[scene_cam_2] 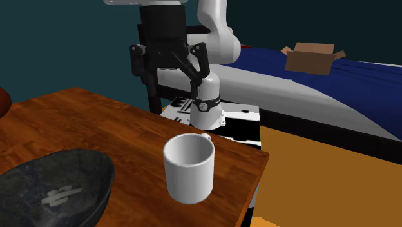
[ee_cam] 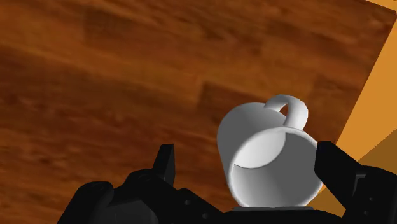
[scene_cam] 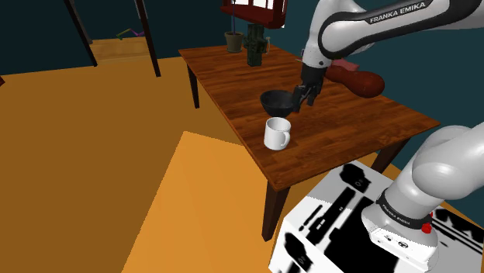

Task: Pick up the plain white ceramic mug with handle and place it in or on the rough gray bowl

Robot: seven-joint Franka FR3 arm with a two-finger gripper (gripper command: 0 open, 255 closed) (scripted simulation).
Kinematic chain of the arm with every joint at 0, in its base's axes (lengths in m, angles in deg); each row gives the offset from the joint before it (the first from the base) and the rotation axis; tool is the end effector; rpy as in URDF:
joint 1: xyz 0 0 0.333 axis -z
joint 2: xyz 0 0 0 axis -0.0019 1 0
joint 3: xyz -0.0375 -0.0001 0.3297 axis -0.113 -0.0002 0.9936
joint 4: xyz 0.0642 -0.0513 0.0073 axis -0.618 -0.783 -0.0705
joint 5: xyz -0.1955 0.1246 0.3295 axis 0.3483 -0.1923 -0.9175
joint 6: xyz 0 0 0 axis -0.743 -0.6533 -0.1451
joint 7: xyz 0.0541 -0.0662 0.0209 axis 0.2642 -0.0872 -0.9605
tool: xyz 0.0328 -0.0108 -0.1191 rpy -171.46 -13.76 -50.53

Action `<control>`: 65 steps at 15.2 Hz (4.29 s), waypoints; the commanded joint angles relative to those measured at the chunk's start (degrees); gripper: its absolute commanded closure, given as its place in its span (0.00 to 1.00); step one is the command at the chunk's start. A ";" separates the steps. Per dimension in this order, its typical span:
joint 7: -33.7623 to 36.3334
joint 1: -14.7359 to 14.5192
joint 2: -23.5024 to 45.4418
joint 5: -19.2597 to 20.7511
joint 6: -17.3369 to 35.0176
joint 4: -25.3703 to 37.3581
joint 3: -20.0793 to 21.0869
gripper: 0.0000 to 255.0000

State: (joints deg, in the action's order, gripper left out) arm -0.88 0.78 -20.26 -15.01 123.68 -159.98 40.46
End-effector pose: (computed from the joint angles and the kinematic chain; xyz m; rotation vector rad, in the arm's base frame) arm 0.4050 0.0138 0.4497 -3.0961 -0.0124 -0.0101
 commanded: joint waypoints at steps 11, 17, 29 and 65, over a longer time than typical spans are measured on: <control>4.03 0.52 17.04 3.27 15.87 1.90 2.54 0.00; 4.11 0.54 18.37 3.38 18.03 1.07 2.57 0.00; 4.11 0.54 18.36 3.38 18.02 1.06 2.57 1.00; 2.46 1.01 10.32 3.17 -8.35 19.40 1.36 1.00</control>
State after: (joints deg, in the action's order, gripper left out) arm 2.03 1.59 -10.52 -11.96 115.75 -141.57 42.13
